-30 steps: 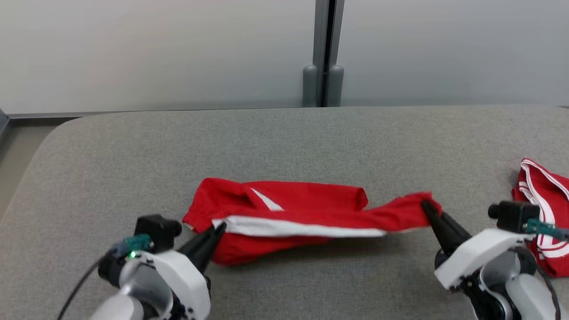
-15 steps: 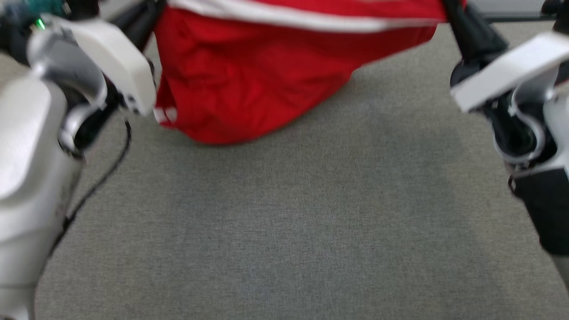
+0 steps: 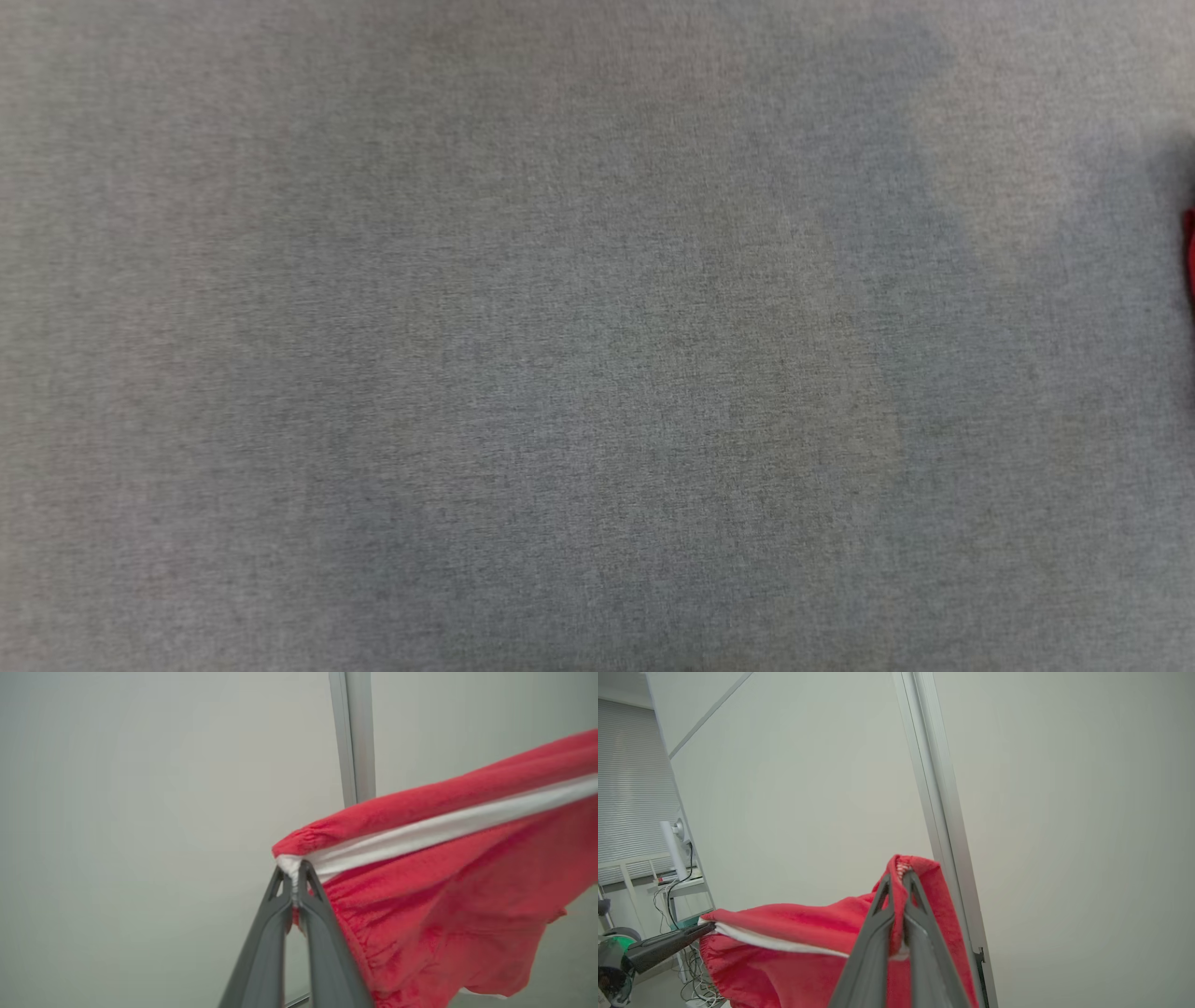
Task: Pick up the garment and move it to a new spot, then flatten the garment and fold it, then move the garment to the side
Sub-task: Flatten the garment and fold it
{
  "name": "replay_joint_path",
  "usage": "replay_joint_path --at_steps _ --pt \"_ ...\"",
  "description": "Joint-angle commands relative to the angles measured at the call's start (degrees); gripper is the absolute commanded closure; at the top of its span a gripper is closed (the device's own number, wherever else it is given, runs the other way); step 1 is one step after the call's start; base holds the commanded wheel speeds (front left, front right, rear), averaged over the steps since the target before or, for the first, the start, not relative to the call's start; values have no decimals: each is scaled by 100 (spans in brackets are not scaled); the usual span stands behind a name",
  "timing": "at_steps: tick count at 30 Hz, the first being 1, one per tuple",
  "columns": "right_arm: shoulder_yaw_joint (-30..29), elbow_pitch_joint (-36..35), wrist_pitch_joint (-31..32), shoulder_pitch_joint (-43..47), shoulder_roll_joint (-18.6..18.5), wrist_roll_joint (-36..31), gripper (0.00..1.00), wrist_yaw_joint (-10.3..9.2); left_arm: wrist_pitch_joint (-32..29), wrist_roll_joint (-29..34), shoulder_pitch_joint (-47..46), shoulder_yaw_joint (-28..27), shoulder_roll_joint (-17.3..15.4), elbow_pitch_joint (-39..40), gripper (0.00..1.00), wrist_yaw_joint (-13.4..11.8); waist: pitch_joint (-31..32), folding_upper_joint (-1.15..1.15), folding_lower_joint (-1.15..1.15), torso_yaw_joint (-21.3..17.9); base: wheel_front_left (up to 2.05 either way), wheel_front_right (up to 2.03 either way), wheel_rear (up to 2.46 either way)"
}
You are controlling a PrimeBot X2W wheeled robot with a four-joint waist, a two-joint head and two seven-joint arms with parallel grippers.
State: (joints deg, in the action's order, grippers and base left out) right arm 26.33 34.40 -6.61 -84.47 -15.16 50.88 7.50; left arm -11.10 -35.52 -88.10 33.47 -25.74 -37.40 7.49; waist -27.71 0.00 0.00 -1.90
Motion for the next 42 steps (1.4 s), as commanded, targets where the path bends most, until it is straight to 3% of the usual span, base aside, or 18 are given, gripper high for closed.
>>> replay_joint_path --at_steps 1,4,8,14,23,32,42 --pt "-34 148 -201 -265 -84 27 100 -1 133 -82 -229 9 -9 -185 100 -6 -173 0 0 -110 0 0 0" --pt "181 453 -399 -673 -98 88 100 -1 400 -260 -574 190 76 -571 100 -7 -278 0 0 -142 0 0 0" --pt "565 490 -559 -514 -221 173 100 -1 715 -504 -378 644 139 -688 100 -6 -318 0 0 -152 0 0 0" --pt "1153 222 -786 428 -447 359 100 -1 1139 -890 392 1653 -241 -402 100 -5 -149 0 0 -208 0 0 0" --pt "1969 -458 -714 2242 -1136 747 100 -1 1363 -1966 2011 2403 -593 142 100 -5 695 0 0 -152 0 0 0" --pt "2524 -1172 443 4002 -1916 1233 100 -1 22 -3469 3887 2835 -984 1073 100 -29 1839 0 0 -244 0 0 0" --pt "2176 -2159 1643 5550 -2719 1466 100 -1 -927 -4239 5216 3219 -1934 3322 100 -683 2357 0 0 -301 0 0 0"
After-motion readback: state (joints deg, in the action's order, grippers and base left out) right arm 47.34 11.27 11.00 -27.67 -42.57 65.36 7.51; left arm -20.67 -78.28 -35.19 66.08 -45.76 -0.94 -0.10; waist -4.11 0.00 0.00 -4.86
